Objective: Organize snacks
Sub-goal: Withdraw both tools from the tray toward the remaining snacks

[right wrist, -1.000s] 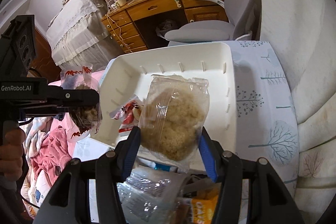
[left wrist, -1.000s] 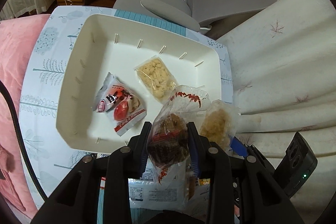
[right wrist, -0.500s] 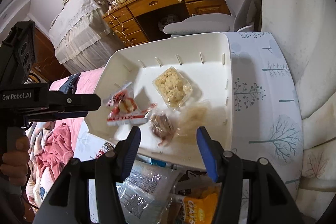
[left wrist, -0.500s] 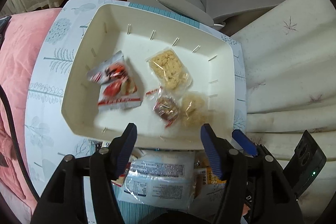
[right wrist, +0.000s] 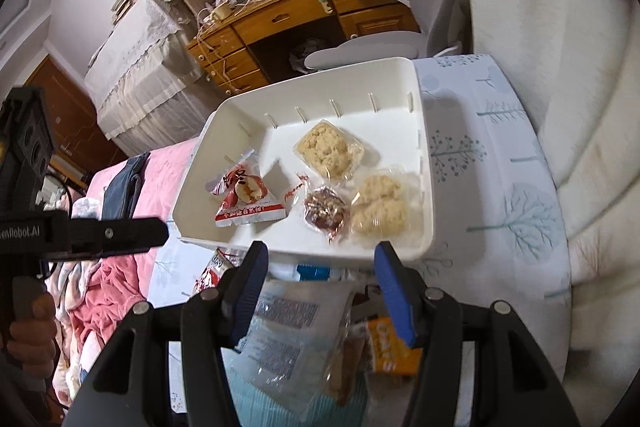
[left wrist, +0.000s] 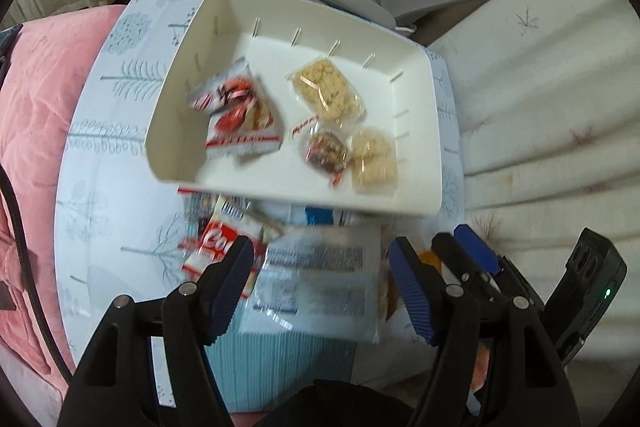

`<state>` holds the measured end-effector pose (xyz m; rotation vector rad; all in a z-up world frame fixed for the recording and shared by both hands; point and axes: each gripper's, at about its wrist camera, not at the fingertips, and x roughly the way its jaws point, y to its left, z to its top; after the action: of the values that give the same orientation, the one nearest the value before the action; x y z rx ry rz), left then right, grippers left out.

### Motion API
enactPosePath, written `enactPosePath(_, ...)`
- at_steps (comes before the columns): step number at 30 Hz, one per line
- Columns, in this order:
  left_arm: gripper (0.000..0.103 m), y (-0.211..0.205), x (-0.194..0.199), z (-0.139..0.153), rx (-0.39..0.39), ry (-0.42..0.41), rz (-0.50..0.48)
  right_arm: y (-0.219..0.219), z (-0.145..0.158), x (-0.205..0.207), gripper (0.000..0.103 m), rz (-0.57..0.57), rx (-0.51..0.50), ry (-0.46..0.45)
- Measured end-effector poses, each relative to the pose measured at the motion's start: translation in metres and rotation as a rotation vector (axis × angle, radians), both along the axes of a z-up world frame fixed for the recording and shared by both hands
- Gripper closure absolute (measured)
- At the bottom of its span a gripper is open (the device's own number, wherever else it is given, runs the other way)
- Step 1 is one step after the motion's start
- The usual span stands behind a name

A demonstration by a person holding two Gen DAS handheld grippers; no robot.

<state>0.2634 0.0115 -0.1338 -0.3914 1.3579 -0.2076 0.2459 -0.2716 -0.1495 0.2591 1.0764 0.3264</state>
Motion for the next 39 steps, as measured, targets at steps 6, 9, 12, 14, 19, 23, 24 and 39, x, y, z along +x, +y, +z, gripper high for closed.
enactPosePath(6,0.034,0.014,-0.035,-0.004,-0.005,0.019,-0.038,0.005,0.004,-0.037,0.047,-0.061,-0.014,-0.009)
enactPosePath(9,0.029,0.019,-0.051,-0.007,-0.002,0.025,-0.063,0.008,0.003,-0.056,0.047,-0.094,-0.011,-0.008)
enactPosePath(12,0.025,0.020,-0.069,-0.006,0.023,0.008,-0.090,0.012,0.000,-0.076,0.047,-0.132,-0.012,0.004)
enactPosePath(14,0.024,0.017,-0.083,-0.006,0.026,-0.013,-0.129,0.015,-0.001,-0.090,0.047,-0.157,-0.005,0.010)
enactPosePath(19,0.023,0.012,-0.109,-0.015,-0.010,-0.010,-0.182,0.017,-0.003,-0.121,0.047,-0.216,-0.018,0.007)
enactPosePath(23,0.017,0.014,-0.124,-0.022,-0.030,-0.003,-0.172,0.016,-0.008,-0.143,0.047,-0.248,-0.036,0.016)
enactPosePath(24,0.017,0.015,-0.127,-0.025,-0.040,0.006,-0.165,0.015,-0.009,-0.147,0.047,-0.256,-0.039,0.019)
enactPosePath(39,0.017,0.004,-0.117,-0.056,-0.123,0.132,-0.031,-0.011,-0.039,-0.156,0.041,-0.260,-0.006,0.096)
